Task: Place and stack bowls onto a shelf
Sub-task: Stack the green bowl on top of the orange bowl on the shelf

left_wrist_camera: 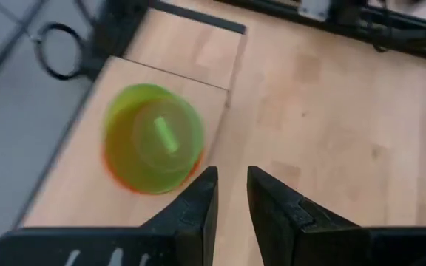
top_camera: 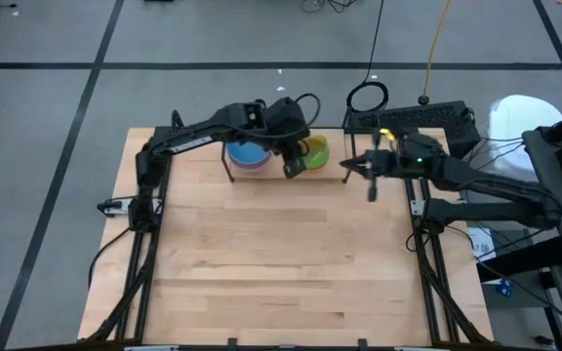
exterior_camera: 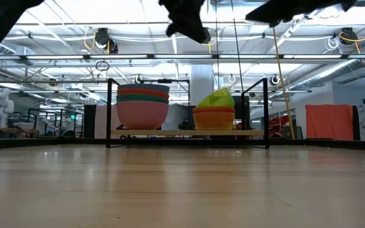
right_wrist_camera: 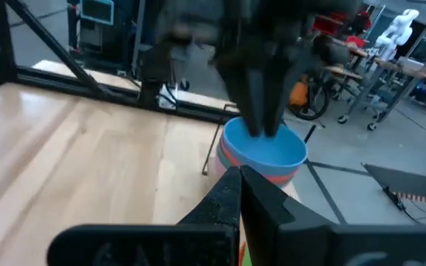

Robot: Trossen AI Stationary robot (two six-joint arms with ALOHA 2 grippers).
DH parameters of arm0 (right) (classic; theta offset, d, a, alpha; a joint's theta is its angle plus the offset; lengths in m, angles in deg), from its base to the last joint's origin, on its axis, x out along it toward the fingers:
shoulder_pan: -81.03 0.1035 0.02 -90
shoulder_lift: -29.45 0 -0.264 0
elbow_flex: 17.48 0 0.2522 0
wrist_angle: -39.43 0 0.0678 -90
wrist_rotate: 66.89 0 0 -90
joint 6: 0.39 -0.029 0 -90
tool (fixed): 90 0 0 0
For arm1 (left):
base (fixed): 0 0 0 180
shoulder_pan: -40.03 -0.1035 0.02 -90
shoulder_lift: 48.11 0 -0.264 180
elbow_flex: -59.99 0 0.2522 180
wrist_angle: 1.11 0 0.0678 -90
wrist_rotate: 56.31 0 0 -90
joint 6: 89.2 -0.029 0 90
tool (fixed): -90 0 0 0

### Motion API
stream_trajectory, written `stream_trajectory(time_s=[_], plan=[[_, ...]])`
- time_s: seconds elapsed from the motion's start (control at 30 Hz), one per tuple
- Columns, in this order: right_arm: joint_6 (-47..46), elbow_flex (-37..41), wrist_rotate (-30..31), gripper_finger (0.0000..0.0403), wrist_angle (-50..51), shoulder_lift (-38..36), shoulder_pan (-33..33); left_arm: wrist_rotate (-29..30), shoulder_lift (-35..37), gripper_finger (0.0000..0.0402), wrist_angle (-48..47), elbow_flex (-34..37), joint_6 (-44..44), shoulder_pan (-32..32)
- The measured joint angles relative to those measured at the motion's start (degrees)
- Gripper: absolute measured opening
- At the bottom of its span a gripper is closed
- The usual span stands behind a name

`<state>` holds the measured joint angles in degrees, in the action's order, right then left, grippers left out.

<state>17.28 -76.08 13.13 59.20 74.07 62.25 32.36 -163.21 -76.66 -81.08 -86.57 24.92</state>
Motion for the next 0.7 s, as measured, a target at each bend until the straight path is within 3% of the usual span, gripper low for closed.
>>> stream_trajectory(time_s=[0.23,0.7], plan=[[1.52,2.60,5.44,0.0000,-9.65,10.24,-0.05,8.15,4.61,0.0081,-5.49,0.00,1.30,1.40],[2.69,2.56,5.53,0.0000,-21.04,28.76,-5.16,9.20,7.90,0.0081,-10.08,0.02,3.15,1.81]])
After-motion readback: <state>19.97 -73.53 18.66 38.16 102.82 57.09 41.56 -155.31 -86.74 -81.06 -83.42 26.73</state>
